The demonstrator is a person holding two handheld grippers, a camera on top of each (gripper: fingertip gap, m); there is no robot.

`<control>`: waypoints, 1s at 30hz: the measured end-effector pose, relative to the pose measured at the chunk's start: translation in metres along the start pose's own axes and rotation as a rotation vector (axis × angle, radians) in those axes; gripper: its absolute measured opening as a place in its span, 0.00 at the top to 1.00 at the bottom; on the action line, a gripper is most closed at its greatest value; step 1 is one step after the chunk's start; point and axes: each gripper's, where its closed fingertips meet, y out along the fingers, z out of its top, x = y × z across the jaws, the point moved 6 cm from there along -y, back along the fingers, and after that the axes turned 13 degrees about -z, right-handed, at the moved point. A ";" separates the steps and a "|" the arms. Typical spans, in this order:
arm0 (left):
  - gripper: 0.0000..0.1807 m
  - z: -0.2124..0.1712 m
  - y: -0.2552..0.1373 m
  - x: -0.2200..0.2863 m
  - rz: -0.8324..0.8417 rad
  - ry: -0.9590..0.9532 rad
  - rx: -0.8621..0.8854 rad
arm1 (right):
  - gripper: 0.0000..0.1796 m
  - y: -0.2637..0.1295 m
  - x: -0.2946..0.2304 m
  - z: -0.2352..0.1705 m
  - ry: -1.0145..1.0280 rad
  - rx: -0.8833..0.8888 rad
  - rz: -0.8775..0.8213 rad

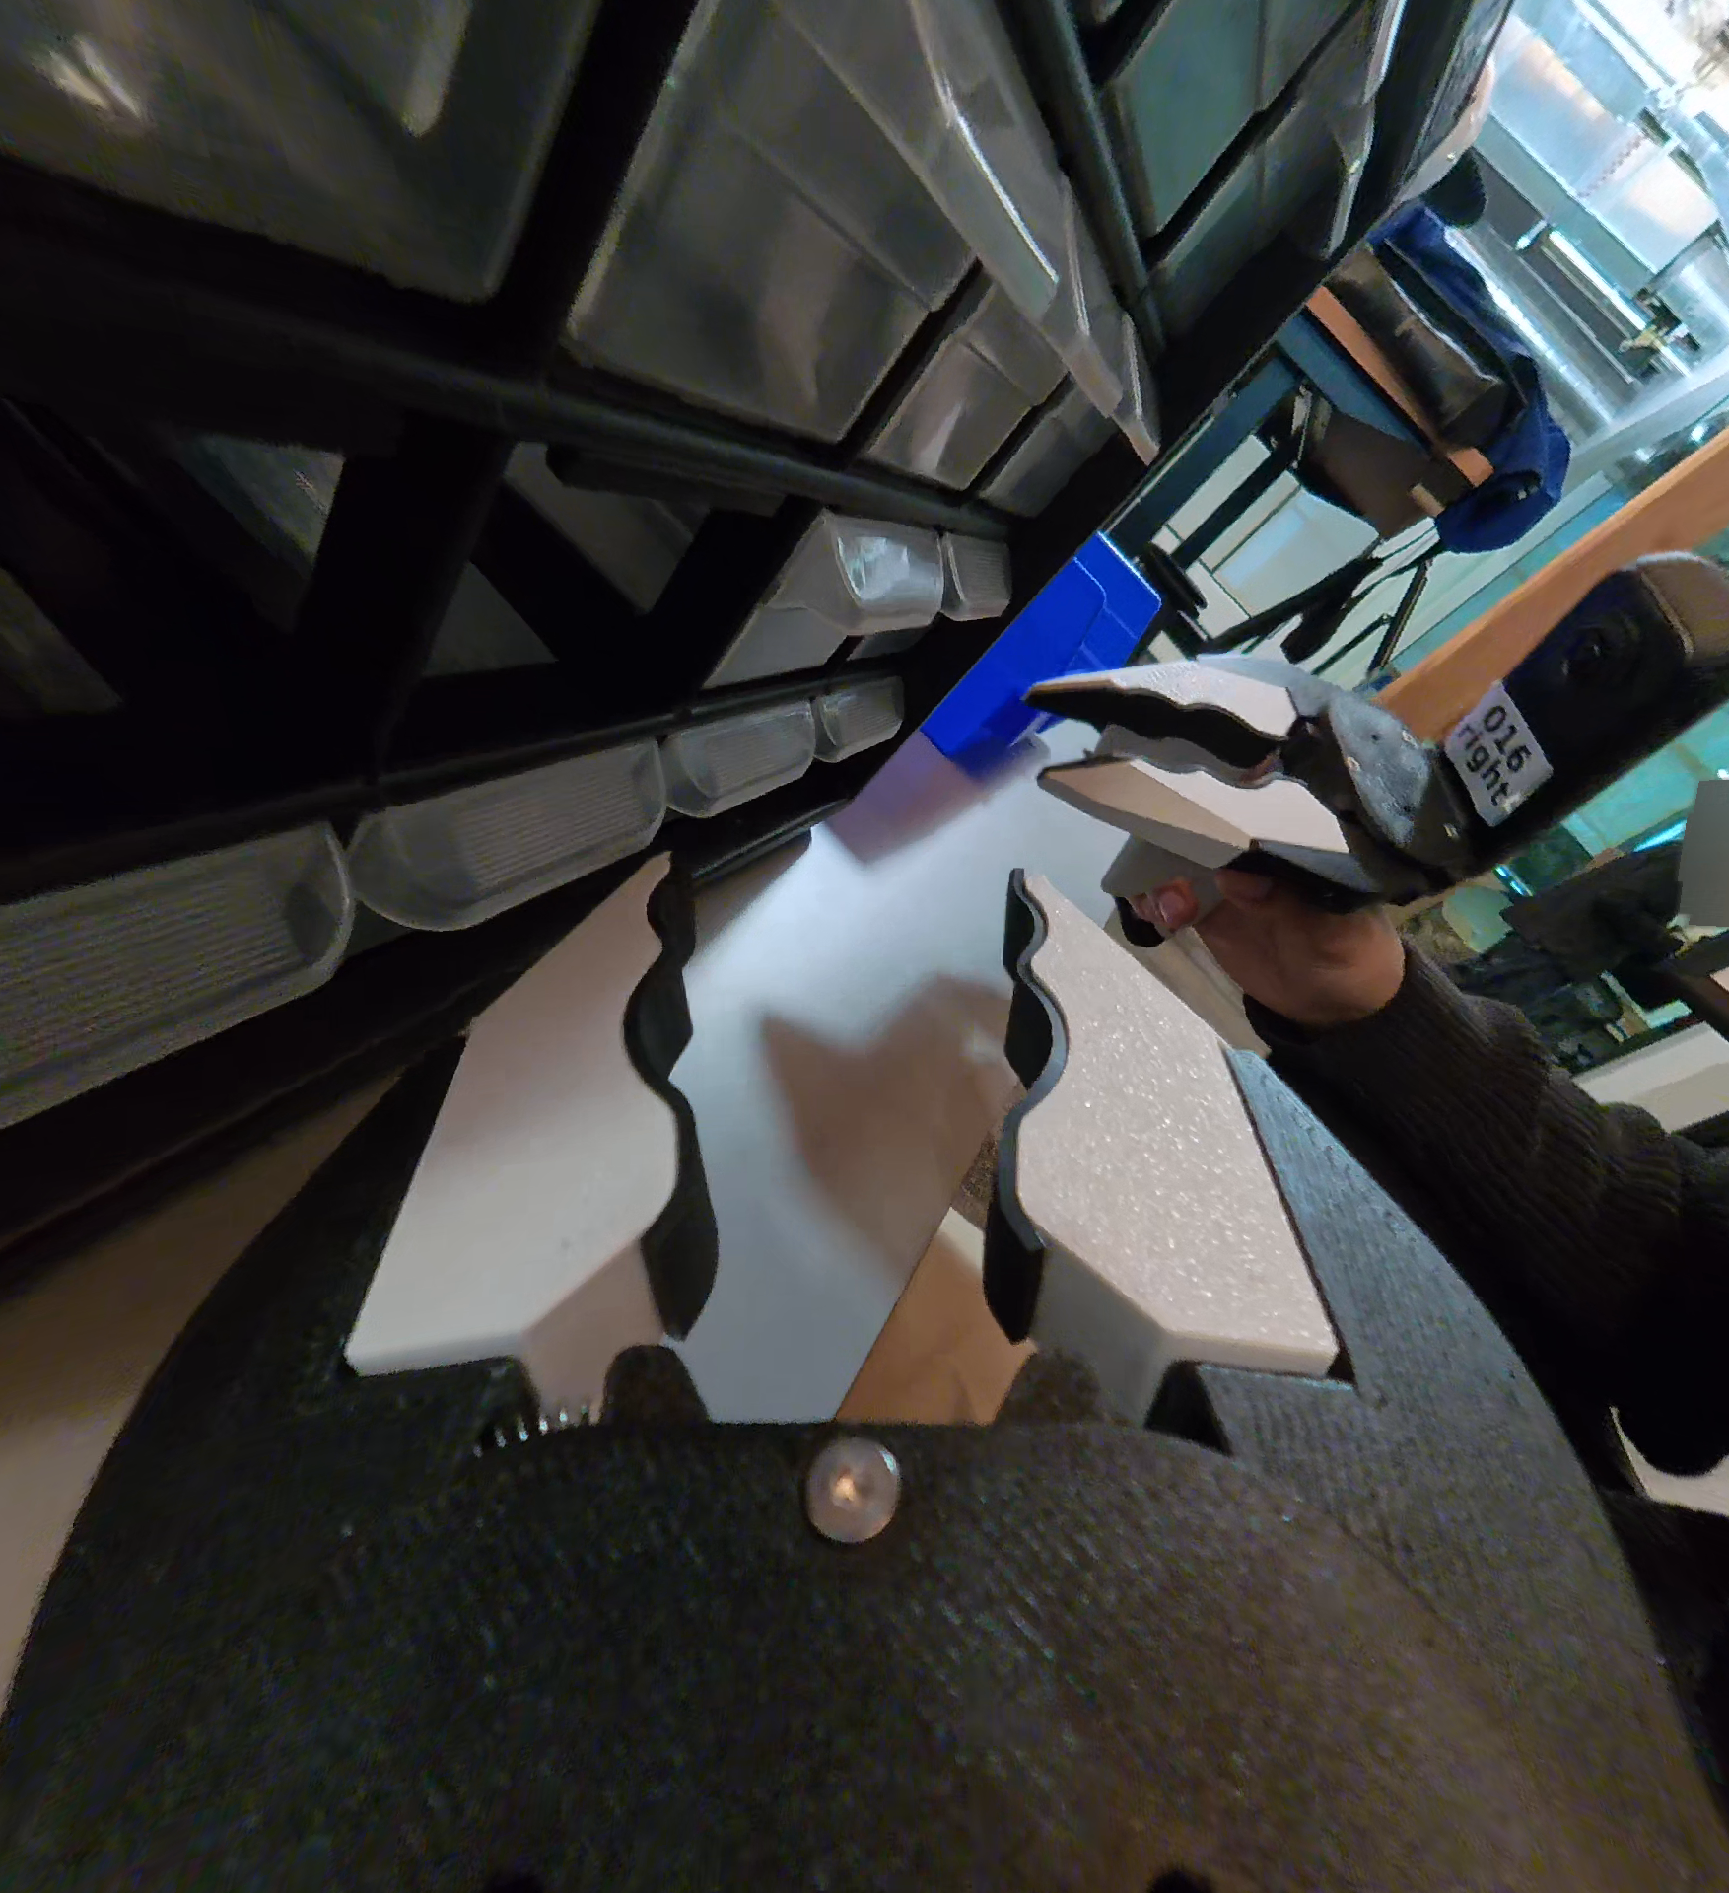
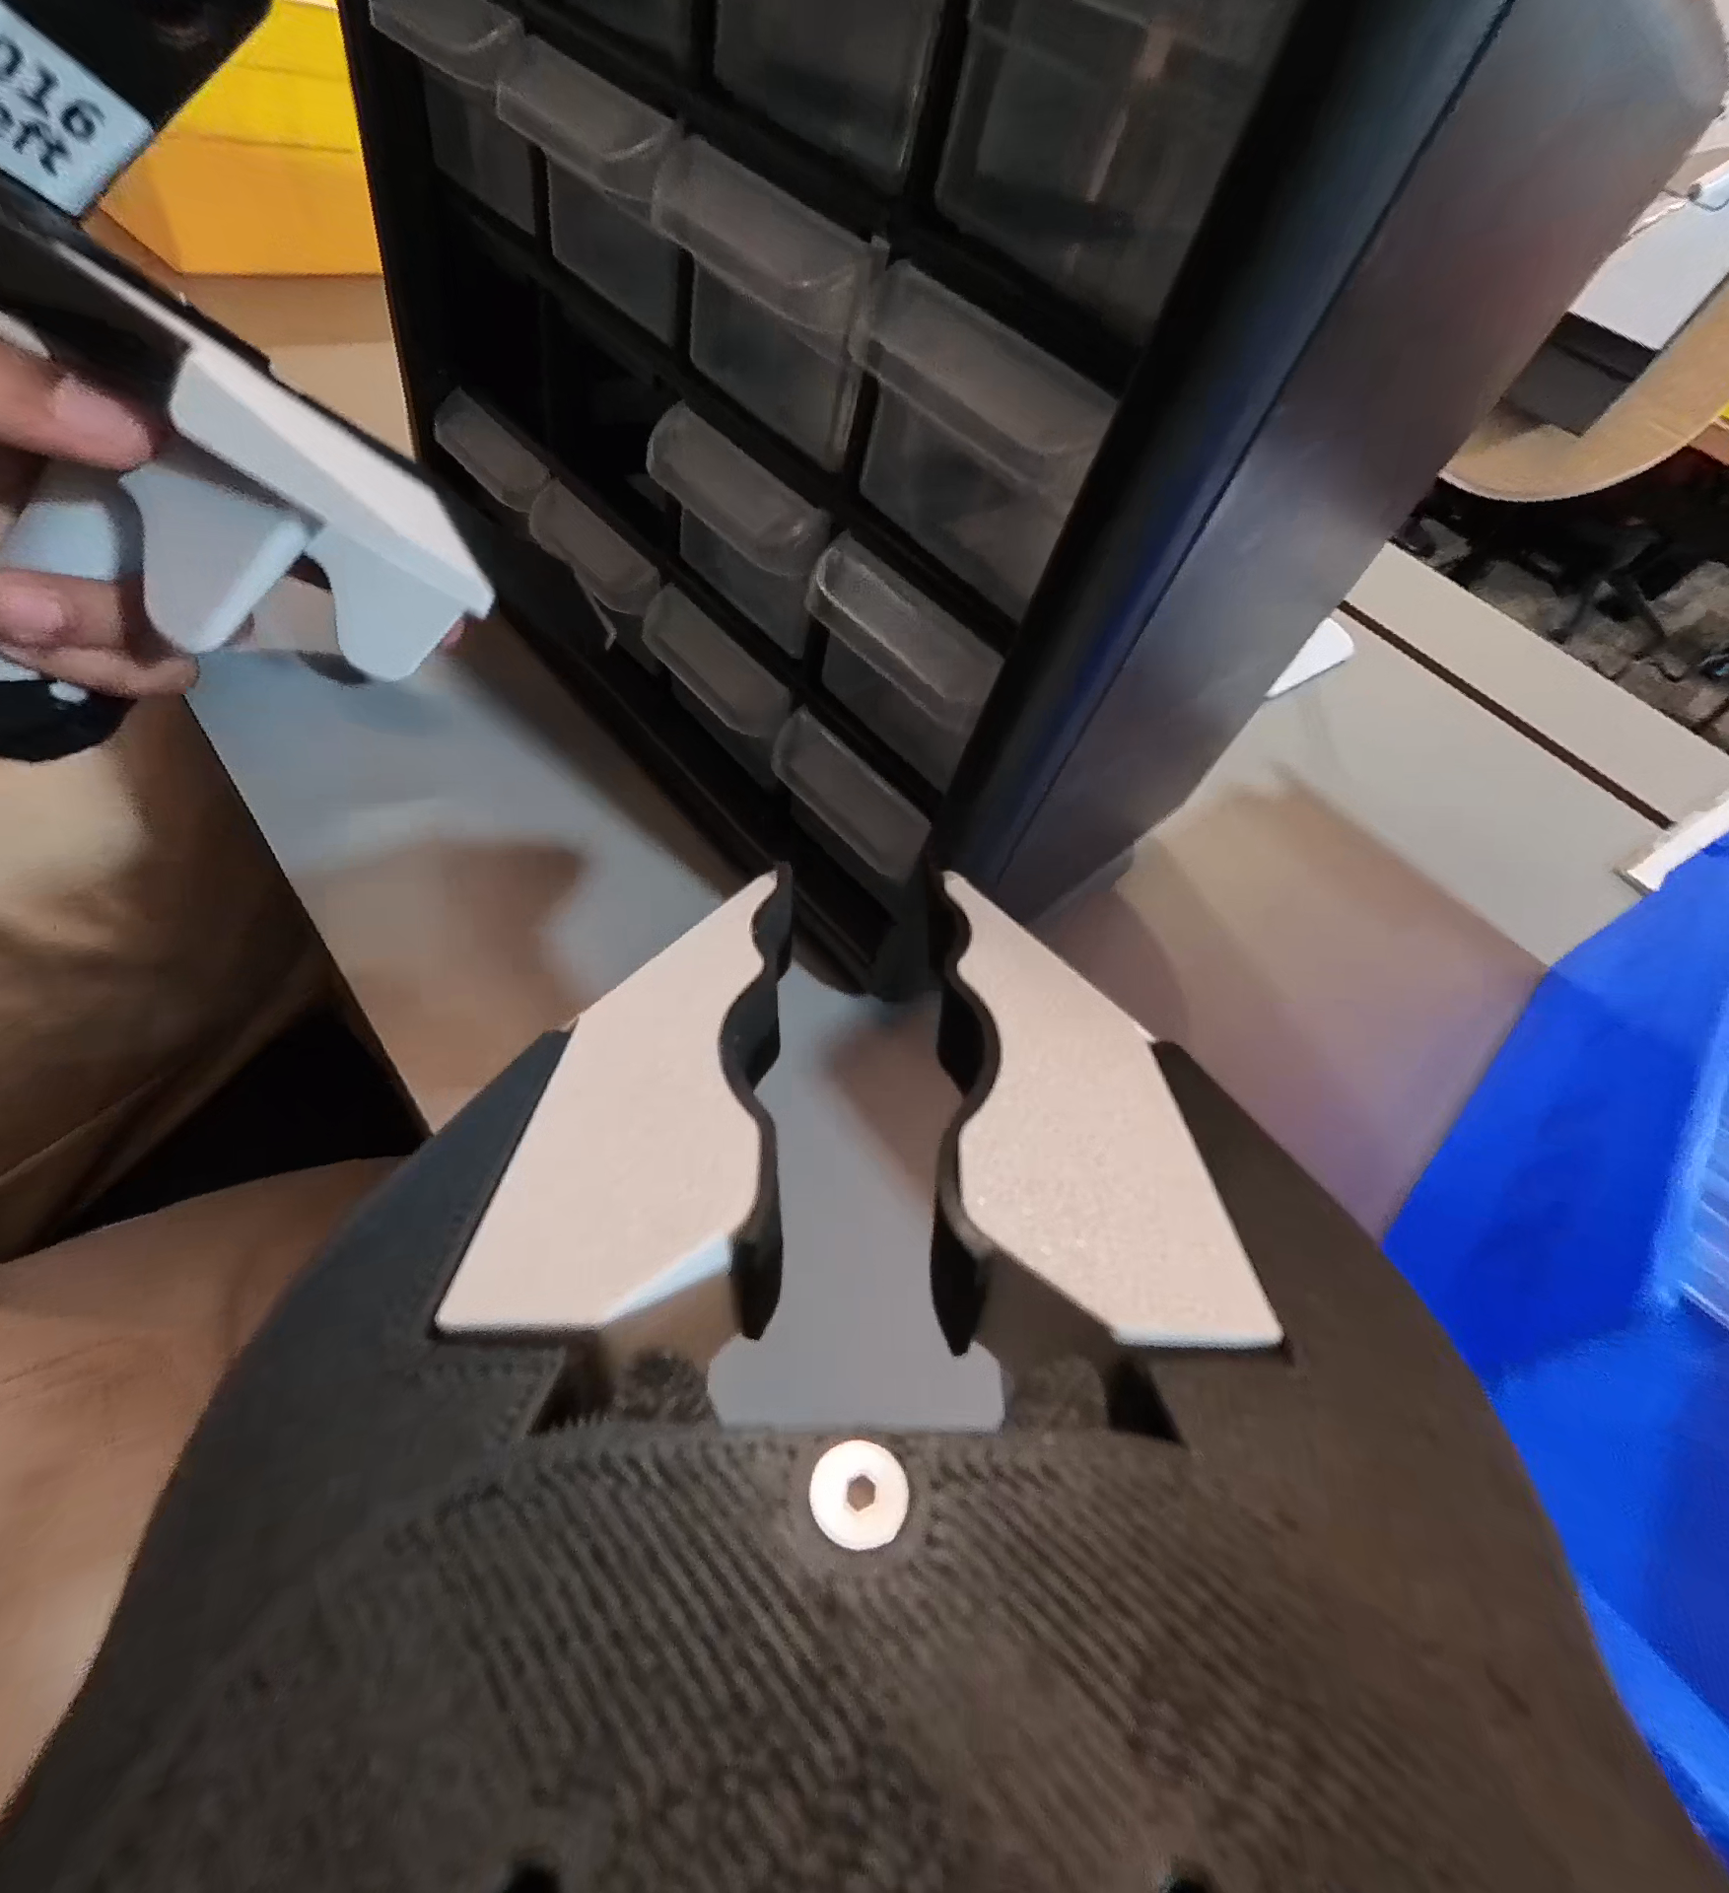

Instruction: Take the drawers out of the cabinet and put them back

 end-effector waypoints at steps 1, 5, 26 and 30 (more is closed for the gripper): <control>0.68 0.001 0.002 0.000 0.001 -0.001 0.006 | 0.86 -0.003 0.001 -0.001 -0.007 -0.004 -0.011; 0.73 0.011 0.007 0.006 -0.009 0.016 0.072 | 0.86 -0.018 0.006 -0.006 -0.029 -0.018 -0.069; 0.94 0.030 0.017 0.002 -0.075 -0.180 0.249 | 0.86 -0.057 0.010 -0.023 -0.117 -0.083 -0.200; 0.93 0.029 0.017 0.002 -0.071 -0.178 0.237 | 0.86 -0.055 0.009 -0.022 -0.122 -0.079 -0.191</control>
